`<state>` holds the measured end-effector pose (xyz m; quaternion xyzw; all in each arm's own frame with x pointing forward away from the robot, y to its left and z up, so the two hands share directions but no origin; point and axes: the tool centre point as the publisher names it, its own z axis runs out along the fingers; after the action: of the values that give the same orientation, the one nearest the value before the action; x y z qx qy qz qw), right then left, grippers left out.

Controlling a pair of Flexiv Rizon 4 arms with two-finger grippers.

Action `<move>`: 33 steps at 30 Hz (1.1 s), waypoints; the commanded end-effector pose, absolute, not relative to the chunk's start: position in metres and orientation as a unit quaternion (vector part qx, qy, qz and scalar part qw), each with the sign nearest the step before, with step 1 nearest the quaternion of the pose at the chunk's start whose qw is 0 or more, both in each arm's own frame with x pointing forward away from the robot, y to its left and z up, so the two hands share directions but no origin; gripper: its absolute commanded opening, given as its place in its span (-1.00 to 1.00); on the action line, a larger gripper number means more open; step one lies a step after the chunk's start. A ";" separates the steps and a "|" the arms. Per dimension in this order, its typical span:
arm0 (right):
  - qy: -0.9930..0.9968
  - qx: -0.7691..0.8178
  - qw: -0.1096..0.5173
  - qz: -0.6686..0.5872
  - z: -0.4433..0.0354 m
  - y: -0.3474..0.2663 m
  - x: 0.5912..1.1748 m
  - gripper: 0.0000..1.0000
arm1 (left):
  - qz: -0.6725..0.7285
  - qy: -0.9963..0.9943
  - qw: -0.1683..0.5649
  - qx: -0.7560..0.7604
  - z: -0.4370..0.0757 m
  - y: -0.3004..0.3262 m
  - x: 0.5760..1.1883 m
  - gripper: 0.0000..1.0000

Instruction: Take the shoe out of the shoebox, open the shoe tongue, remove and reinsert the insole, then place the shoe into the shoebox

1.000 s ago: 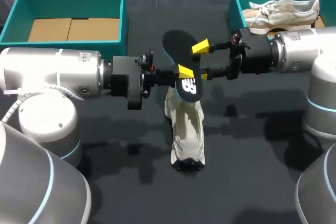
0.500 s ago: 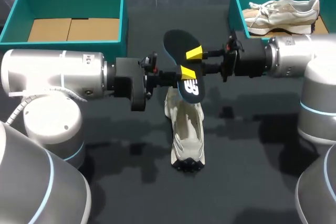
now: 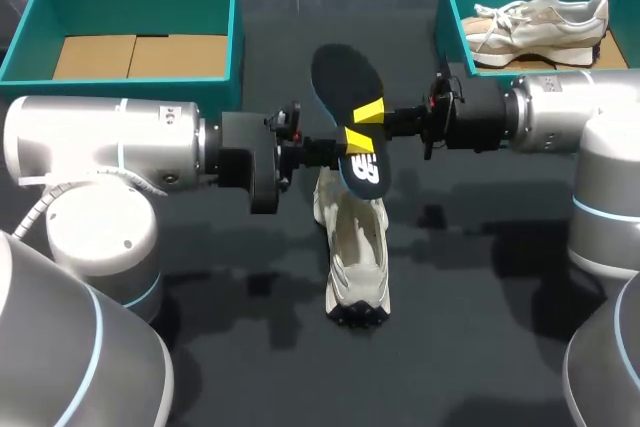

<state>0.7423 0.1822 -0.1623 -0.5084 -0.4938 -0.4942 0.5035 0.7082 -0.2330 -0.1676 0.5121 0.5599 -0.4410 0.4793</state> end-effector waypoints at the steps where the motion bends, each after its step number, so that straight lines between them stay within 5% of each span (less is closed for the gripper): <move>1: -0.495 -0.508 0.503 -0.494 -0.163 0.184 0.742 -1.00 | -0.441 0.561 0.478 0.512 -0.169 -0.235 0.709 -1.00; 6: -0.498 -0.502 0.504 -0.496 -0.163 0.184 0.743 -1.00 | -0.447 0.566 0.469 0.510 -0.170 -0.232 0.708 -0.90; 8: -0.498 -0.500 0.506 -0.496 -0.165 0.183 0.743 -1.00 | -0.449 0.570 0.464 0.507 -0.168 -0.226 0.705 1.00; 20: -0.497 -0.504 0.508 -0.492 -0.181 0.181 0.740 -1.00 | -0.405 0.599 0.403 0.562 -0.140 -0.145 0.697 1.00; 33: -0.500 -0.507 0.508 -0.483 -0.188 0.184 0.738 -1.00 | -0.405 0.599 0.403 0.562 -0.140 -0.145 0.697 1.00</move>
<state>0.7387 0.1823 -0.1876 -0.5067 -0.4998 -0.4836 0.5094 0.6992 -0.1492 -0.1412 0.5617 0.5989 -0.4050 0.4022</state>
